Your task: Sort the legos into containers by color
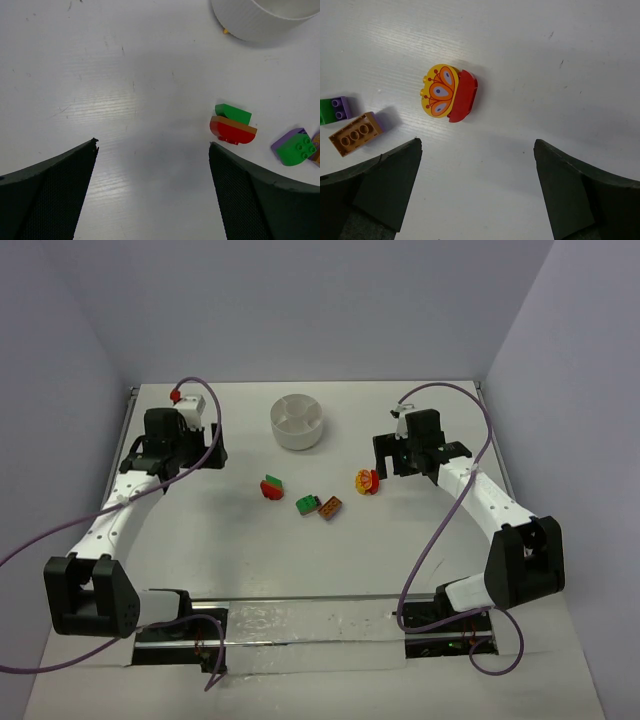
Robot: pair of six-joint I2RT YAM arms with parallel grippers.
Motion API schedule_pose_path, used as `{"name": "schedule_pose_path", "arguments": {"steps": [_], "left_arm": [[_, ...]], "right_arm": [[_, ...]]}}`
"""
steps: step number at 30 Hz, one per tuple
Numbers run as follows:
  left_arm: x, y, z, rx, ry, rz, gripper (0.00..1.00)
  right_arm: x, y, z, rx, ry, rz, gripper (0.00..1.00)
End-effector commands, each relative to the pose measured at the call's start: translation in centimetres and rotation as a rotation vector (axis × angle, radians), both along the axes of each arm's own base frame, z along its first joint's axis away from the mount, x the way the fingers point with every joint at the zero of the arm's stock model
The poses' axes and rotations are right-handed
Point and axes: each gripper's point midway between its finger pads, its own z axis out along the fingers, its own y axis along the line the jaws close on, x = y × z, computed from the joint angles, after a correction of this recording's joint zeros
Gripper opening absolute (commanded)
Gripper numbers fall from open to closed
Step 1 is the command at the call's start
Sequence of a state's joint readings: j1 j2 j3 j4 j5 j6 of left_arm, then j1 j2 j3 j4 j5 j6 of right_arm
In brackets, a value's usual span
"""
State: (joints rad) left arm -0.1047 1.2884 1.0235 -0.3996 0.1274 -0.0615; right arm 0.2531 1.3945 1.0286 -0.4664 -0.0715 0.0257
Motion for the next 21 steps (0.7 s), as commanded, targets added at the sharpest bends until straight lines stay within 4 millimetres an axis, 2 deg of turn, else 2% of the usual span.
{"name": "schedule_pose_path", "arguments": {"steps": [1, 5, 11, 15, 21], "left_arm": [[0.3, -0.4, 2.1, -0.011, -0.084, -0.036, 0.99], [0.0, -0.9, 2.4, -0.013, -0.090, -0.081, 0.99], [-0.7, -3.4, 2.8, 0.041, -0.113, -0.193, 0.99], [-2.4, -8.1, 1.9, 0.112, -0.085, -0.364, 0.99], [-5.4, -15.0, -0.9, 0.176, 0.002, -0.581, 0.96]], "right_arm": [[1.1, 0.6, 2.0, 0.015, -0.052, 0.001, 1.00], [1.2, 0.6, 2.2, 0.014, -0.055, 0.002, 1.00], [1.1, 0.6, 2.3, 0.013, -0.056, 0.004, 1.00], [0.8, 0.8, 2.4, 0.023, -0.062, 0.024, 1.00], [0.7, 0.2, 3.0, 0.034, -0.075, 0.019, 1.00]]}}
